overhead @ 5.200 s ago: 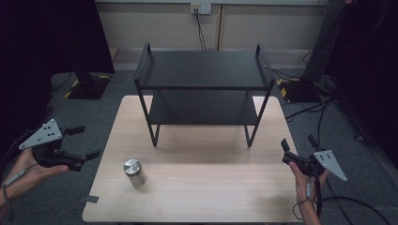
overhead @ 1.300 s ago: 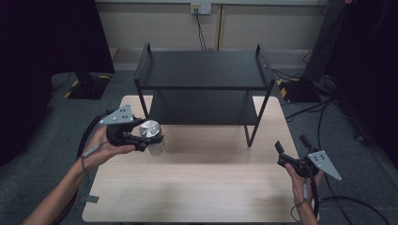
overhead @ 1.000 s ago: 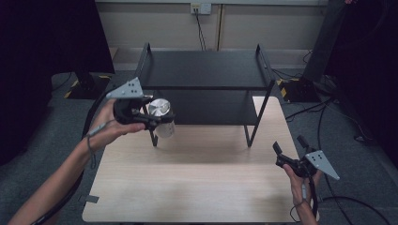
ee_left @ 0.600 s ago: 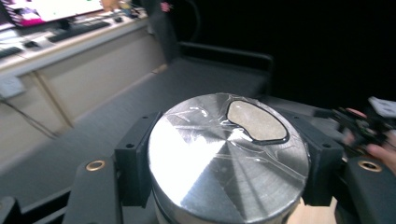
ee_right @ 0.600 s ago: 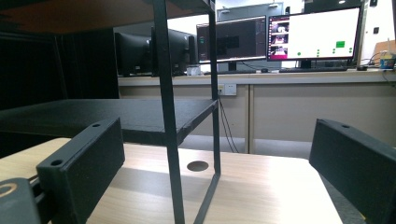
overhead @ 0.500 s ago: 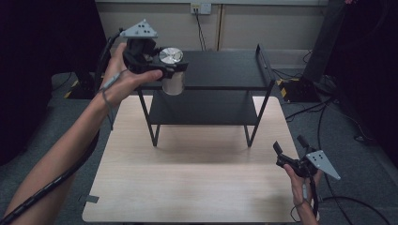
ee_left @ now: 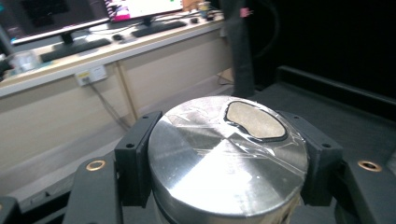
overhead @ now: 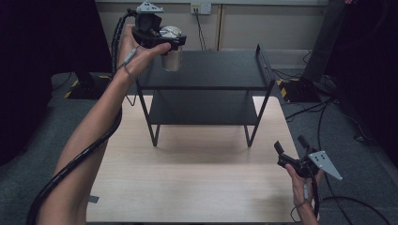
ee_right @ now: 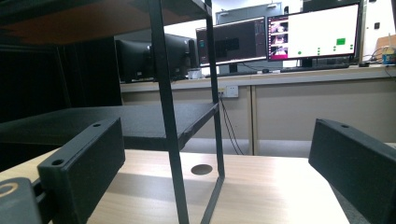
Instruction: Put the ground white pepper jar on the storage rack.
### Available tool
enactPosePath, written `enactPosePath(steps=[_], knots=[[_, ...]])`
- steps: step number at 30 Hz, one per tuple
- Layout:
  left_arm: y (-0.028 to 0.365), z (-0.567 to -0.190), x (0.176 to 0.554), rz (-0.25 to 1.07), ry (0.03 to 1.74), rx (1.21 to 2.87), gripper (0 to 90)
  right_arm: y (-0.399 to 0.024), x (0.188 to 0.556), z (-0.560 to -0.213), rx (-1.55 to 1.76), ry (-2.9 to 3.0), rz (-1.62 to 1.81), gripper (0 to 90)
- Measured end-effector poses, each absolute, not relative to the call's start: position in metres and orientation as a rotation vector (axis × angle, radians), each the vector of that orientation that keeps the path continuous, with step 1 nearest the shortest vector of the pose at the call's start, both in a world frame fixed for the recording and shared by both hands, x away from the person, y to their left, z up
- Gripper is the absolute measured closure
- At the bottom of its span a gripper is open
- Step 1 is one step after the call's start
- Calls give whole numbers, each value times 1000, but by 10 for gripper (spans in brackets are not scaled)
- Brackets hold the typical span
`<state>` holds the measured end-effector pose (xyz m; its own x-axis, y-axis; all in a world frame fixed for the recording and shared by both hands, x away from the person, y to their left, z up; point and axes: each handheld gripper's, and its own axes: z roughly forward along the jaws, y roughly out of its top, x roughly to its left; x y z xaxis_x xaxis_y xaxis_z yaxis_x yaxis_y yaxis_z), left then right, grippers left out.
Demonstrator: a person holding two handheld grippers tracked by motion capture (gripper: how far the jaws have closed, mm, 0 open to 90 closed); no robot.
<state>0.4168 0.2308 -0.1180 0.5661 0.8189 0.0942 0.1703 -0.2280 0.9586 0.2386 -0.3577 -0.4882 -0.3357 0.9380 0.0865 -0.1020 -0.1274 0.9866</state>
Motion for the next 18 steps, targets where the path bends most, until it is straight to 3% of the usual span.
enactPosePath(steps=[9, 18], knots=[[227, -140, 442, 811, 943, 1622, 345, -363, 238, -490, 1043, 1267, 1602, 35], [232, -152, 454, 799, 989, 1651, 345, -364, 239, -491, 1045, 1271, 1612, 37]])
